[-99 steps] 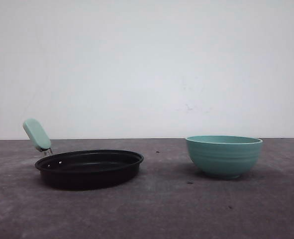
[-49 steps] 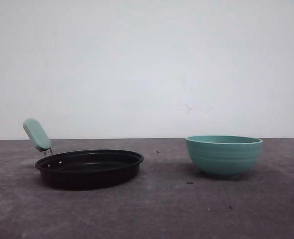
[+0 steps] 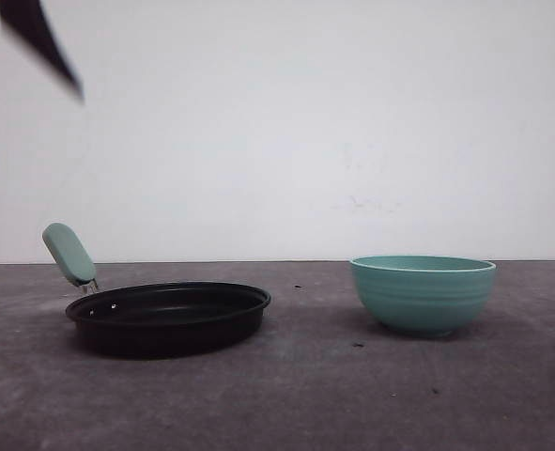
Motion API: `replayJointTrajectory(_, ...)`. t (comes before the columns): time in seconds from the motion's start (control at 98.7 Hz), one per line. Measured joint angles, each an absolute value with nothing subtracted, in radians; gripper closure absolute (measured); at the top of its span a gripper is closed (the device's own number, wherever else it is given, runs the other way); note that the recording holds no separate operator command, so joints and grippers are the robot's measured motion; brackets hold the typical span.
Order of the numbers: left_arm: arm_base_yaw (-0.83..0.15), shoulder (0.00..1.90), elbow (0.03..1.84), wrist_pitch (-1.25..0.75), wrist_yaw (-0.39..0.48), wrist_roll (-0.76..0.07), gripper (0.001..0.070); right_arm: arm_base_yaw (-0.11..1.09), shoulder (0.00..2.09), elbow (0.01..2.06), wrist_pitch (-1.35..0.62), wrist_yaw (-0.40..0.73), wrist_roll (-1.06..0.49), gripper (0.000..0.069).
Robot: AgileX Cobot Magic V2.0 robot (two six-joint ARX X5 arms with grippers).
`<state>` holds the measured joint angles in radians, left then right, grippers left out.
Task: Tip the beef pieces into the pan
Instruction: 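Lower the left gripper and grasp the pan's pale green handle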
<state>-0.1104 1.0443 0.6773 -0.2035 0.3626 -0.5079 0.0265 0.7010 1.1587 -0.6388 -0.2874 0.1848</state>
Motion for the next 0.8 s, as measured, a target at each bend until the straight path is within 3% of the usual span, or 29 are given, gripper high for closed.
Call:
replayJointTrajectory(0.122, -0.117, 1.166, 0.629, -0.079, 0.365, -0.595, 0.0016, 0.033, 0.7, 1.159, -0.656, -0.287, 0.18, 0.0008)
replayJointTrajectory(0.314, -0.146, 1.384, 0.63, 0.13, 0.405, -0.645, 0.0018, 0.033, 0.7, 1.159, -0.711, -0.287, 0.179, 0.0008)
replayJointTrajectory(0.425, -0.153, 1.48, 0.63, 0.224, 0.41, -0.678, 0.007, 0.033, 0.7, 1.159, -0.755, -0.287, 0.179, 0.0008)
replayJointTrajectory(0.506, -0.153, 1.537, 0.63, 0.271, 0.409, -0.704, 0.0176, 0.034, 0.7, 1.159, -0.785, -0.287, 0.179, 0.0008)
replayJointTrajectory(0.669, -0.153, 1.579, 0.63, 0.326, 0.395, -0.738, 0.0601, 0.033, 0.7, 1.159, -0.826, -0.287, 0.179, 0.0008)
replayJointTrajectory(0.8, -0.153, 1.579, 0.63, 0.4, 0.388, -0.737, 0.0651, 0.033, 0.7, 1.159, -0.83, -0.287, 0.179, 0.0008)
